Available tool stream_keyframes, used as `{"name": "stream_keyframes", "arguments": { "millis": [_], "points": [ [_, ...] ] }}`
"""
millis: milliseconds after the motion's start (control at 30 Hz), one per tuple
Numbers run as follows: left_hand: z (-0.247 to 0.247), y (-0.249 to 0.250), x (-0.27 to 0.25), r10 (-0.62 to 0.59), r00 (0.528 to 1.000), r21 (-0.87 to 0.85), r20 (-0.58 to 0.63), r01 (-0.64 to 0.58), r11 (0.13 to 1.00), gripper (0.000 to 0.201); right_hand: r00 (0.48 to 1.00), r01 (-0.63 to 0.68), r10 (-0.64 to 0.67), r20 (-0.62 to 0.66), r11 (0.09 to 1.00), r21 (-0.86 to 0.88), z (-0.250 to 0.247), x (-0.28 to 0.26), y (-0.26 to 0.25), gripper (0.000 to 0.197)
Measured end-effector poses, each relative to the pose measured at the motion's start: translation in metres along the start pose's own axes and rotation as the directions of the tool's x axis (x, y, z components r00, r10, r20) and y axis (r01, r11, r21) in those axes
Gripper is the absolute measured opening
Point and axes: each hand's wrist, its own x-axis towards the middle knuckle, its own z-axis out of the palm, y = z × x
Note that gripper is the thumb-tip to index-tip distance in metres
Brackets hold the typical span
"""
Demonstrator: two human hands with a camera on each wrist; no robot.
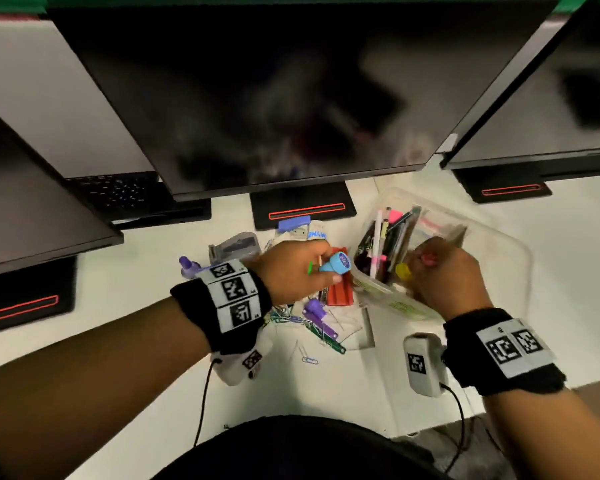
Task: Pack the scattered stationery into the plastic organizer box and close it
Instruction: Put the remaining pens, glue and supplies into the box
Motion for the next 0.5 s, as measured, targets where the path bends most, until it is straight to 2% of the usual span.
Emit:
{"name": "stream_keyframes", "arguments": {
  "millis": [133,267,400,500],
  "points": [
    [0.035,0.046,0.043,0.047,0.999,-0.049,-0.012,-0.047,0.998,0.027,0.993,-0.088,0.098,0.063,0.986,-0.144,-0.007,0.007,0.026,0.019],
    [0.057,0.076,0.078,0.059,0.998,-0.009,0.003,-0.059,0.998,0.035,0.989,-0.087,0.095,0.109,0.993,-0.081,-0.007,0.008,0.044,0.03],
    [0.061,0.077,0.088,0.048,0.996,-0.049,0.071,-0.045,0.998,0.036,0.992,-0.056,0.061,0.106,0.997,-0.05,-0.016,0.007,0.046,0.033],
    [0.047,0.06,0.077,0.05,0.999,-0.105,0.019,-0.048,0.993,0.024,0.994,-0.012,0.017,0.105,0.999,-0.051,-0.018,0.004,0.042,0.026]
  ]
}}
